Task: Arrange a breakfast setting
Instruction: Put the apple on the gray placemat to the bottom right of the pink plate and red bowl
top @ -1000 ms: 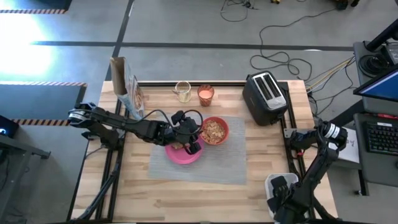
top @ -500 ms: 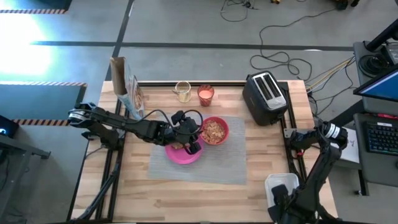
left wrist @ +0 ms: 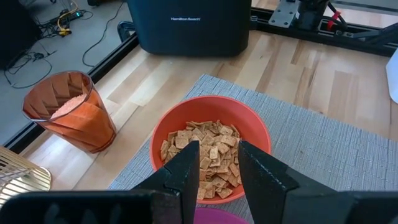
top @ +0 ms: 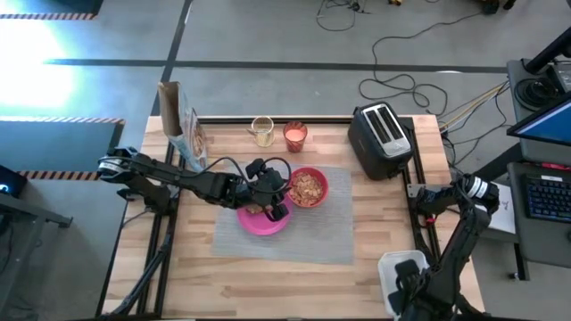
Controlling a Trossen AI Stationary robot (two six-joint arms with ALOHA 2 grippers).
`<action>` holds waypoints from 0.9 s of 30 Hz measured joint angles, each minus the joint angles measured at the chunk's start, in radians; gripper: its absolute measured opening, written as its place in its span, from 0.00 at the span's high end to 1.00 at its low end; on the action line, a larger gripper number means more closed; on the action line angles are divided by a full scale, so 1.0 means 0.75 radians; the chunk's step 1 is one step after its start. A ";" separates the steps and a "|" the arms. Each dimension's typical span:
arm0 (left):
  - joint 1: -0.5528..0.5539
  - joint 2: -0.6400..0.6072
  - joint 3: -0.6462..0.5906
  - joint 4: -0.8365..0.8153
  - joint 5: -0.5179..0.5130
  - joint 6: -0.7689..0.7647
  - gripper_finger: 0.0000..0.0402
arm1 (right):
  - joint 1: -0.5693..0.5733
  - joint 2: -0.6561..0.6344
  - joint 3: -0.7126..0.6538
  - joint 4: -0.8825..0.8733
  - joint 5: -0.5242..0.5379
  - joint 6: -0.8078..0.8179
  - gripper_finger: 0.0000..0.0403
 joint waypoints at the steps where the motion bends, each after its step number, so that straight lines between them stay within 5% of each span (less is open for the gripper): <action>1: 0.000 0.000 0.000 0.000 0.000 0.000 0.77 | 0.000 0.000 -0.002 -0.012 -0.001 -0.003 0.37; 13: 0.000 0.000 0.000 -0.001 0.000 0.001 0.77 | 0.000 -0.004 -0.099 -0.027 -0.119 -0.008 0.37; 27: 0.000 0.000 0.000 -0.006 0.000 0.001 0.77 | 0.001 -0.006 -0.157 0.120 -0.070 -0.147 0.37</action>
